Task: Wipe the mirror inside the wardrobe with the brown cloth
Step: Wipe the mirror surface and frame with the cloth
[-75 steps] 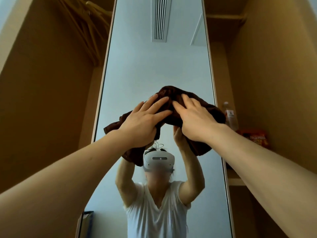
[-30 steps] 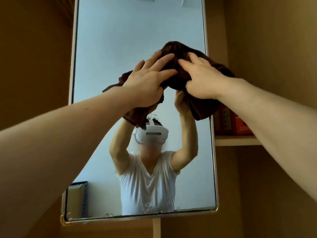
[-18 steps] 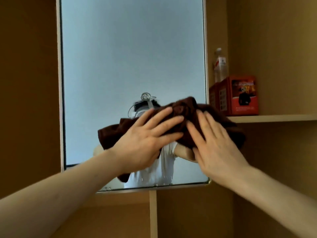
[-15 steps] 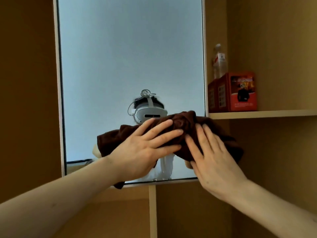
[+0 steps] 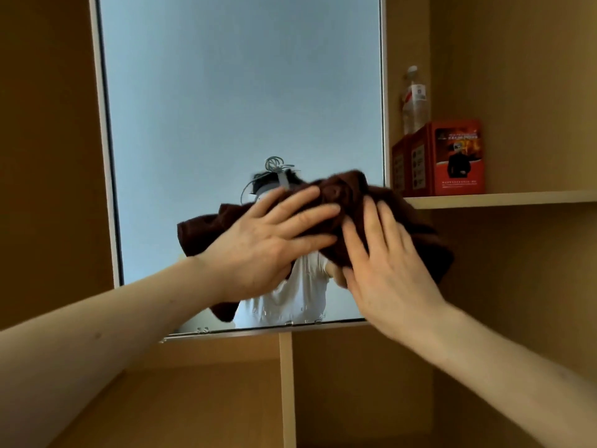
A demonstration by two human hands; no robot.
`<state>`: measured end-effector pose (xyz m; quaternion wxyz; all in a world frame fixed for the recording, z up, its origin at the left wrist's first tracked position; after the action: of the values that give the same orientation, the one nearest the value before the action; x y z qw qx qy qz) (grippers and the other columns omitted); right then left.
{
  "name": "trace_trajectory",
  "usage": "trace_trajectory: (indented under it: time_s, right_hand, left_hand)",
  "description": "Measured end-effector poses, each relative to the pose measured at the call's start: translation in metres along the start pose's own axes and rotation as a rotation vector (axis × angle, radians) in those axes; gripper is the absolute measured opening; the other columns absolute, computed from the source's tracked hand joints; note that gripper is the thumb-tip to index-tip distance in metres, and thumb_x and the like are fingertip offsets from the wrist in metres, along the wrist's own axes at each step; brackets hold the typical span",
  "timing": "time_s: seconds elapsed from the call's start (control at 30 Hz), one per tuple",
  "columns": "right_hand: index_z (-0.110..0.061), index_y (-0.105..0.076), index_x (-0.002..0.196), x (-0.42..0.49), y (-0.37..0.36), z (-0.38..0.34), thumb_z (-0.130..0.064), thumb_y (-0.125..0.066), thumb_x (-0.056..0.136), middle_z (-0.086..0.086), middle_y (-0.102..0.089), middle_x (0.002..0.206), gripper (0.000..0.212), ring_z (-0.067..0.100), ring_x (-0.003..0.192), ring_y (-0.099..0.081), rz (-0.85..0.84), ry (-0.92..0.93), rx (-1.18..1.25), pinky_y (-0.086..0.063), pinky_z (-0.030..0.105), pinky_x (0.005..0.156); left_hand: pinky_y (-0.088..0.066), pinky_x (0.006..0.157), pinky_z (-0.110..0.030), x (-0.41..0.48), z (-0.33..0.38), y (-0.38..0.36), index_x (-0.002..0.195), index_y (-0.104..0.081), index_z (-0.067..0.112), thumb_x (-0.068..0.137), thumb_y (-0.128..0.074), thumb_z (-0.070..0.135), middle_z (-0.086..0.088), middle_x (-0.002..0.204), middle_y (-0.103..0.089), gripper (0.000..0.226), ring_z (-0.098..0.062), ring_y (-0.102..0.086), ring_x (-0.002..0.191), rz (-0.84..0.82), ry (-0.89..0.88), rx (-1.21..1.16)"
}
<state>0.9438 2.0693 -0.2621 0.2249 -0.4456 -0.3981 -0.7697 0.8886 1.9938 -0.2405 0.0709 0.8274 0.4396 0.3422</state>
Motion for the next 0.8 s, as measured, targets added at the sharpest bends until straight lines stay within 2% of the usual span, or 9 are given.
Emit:
trace_trajectory:
  time_s: [0.1,0.17,0.3,0.43,0.47,0.53,0.63,0.73,0.8]
  right_hand:
    - [0.0,-0.035,0.142,-0.039,-0.014,-0.011,-0.035,-0.033,0.091,0.034,-0.028,0.145,0.061,0.049,0.134,-0.029,-0.023,0.035,0.018,-0.03,0.055,0.106]
    - [-0.001,-0.038,0.14,-0.064,-0.024,-0.018,-0.035,-0.03,0.089,0.033,-0.03,0.145,0.061,0.049,0.133,-0.03,-0.053,0.048,0.053,-0.032,0.056,0.104]
    - [-0.005,-0.039,0.14,-0.099,-0.043,-0.029,-0.026,-0.035,0.088,0.03,-0.031,0.145,0.056,0.046,0.133,-0.032,-0.092,0.131,0.074,-0.034,0.054,0.1]
    - [-0.005,-0.055,0.13,-0.082,-0.028,-0.018,-0.01,-0.064,0.075,0.029,-0.045,0.137,0.056,0.045,0.126,-0.044,-0.053,0.186,0.075,-0.042,0.049,0.094]
    - [-0.004,-0.058,0.127,-0.069,-0.019,-0.012,-0.006,-0.062,0.076,0.03,-0.047,0.134,0.051,0.046,0.123,-0.046,-0.017,0.175,0.07,-0.046,0.05,0.092]
    - [-0.001,-0.058,0.124,-0.032,-0.004,0.003,-0.004,-0.045,0.084,0.033,-0.048,0.131,0.042,0.048,0.121,-0.047,0.055,0.13,0.046,-0.05,0.053,0.09]
    - [0.002,-0.051,0.128,0.031,0.024,0.022,0.0,-0.056,0.082,0.034,-0.04,0.137,0.046,0.049,0.126,-0.038,0.153,0.076,0.03,-0.041,0.054,0.098]
    - [0.0,-0.04,0.138,0.055,0.03,0.028,-0.005,-0.054,0.085,0.03,-0.026,0.147,0.055,0.044,0.137,-0.023,0.116,0.022,0.072,-0.027,0.051,0.109]
    - [-0.001,-0.036,0.14,0.043,0.021,0.022,-0.009,-0.061,0.082,0.03,-0.022,0.149,0.064,0.044,0.139,-0.019,0.09,0.005,0.072,-0.023,0.051,0.111]
  left_hand:
    - [-0.021,0.113,-0.055,-0.022,0.027,-0.018,0.138,-0.048,0.031,0.083,-0.041,0.022,0.001,0.156,-0.026,0.056,-0.026,-0.012,0.147,-0.053,-0.064,-0.034]
    - [-0.018,0.113,-0.055,-0.036,0.047,-0.031,0.138,-0.046,0.032,0.082,-0.042,0.023,0.003,0.157,-0.025,0.057,-0.025,-0.011,0.147,-0.094,-0.095,-0.045]
    - [-0.01,0.114,-0.053,-0.058,0.078,-0.049,0.142,-0.041,0.035,0.086,-0.038,0.026,0.006,0.158,-0.02,0.057,-0.024,-0.006,0.148,-0.148,-0.184,-0.005]
    - [-0.012,0.113,-0.053,-0.052,0.068,-0.045,0.143,-0.037,0.035,0.083,-0.039,0.025,0.006,0.159,-0.017,0.06,-0.023,-0.005,0.148,-0.156,-0.257,0.023]
    - [-0.015,0.113,-0.054,-0.044,0.057,-0.04,0.142,-0.039,0.034,0.082,-0.041,0.024,0.005,0.158,-0.019,0.061,-0.024,-0.008,0.147,-0.14,-0.241,0.029]
    - [-0.024,0.111,-0.056,-0.02,0.026,-0.022,0.139,-0.045,0.032,0.08,-0.043,0.021,0.002,0.157,-0.025,0.06,-0.027,-0.017,0.146,-0.073,-0.158,0.05]
    - [-0.026,0.11,-0.058,0.015,-0.022,0.008,0.137,-0.049,0.028,0.08,-0.035,0.022,-0.003,0.155,-0.029,0.059,-0.031,-0.02,0.144,-0.01,-0.002,0.068]
    - [-0.02,0.114,-0.056,0.026,-0.038,0.017,0.14,-0.046,0.027,0.081,-0.03,0.022,-0.003,0.157,-0.023,0.061,-0.031,-0.013,0.146,0.01,0.08,0.051]
    - [-0.019,0.114,-0.056,0.02,-0.029,0.013,0.139,-0.047,0.026,0.082,-0.029,0.022,-0.002,0.157,-0.023,0.06,-0.031,-0.012,0.146,0.031,0.079,0.038]
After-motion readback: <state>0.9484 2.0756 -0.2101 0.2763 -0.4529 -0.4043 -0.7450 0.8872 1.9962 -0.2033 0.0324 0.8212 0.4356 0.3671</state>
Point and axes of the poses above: each hand's wrist, its own x-axis towards the middle knuckle, its own y-axis out of the back of the hand, z = x × y, the point moved 10 cm from there along x, towards the middle knuckle
